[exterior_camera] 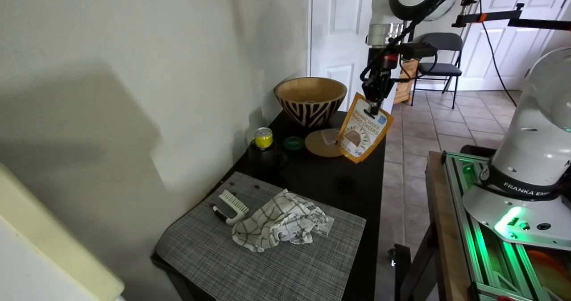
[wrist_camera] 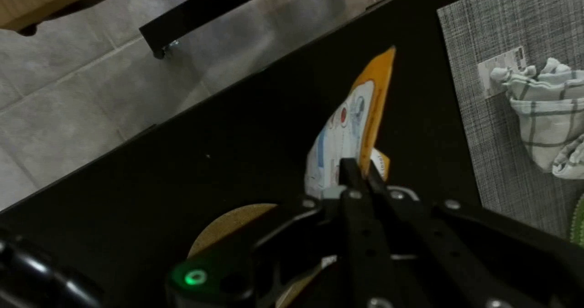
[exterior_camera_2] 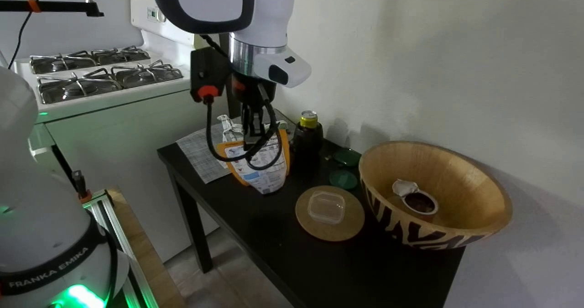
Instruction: Correctly position the orange packet
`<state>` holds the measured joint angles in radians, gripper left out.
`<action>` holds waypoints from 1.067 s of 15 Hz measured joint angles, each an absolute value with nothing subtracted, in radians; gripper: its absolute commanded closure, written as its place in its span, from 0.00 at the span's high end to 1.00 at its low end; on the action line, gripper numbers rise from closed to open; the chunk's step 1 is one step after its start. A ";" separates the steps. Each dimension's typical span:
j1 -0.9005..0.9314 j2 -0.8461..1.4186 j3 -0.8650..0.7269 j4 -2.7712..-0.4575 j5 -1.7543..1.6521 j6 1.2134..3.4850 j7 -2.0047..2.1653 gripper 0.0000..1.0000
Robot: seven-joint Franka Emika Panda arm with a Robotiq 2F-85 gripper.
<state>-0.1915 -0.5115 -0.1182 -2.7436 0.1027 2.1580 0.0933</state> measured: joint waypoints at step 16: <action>-0.074 -0.310 -0.012 -2.361 0.158 1.855 0.195 0.03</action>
<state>-0.0744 -0.3102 -0.0118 -2.3611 0.1584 1.8552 0.1947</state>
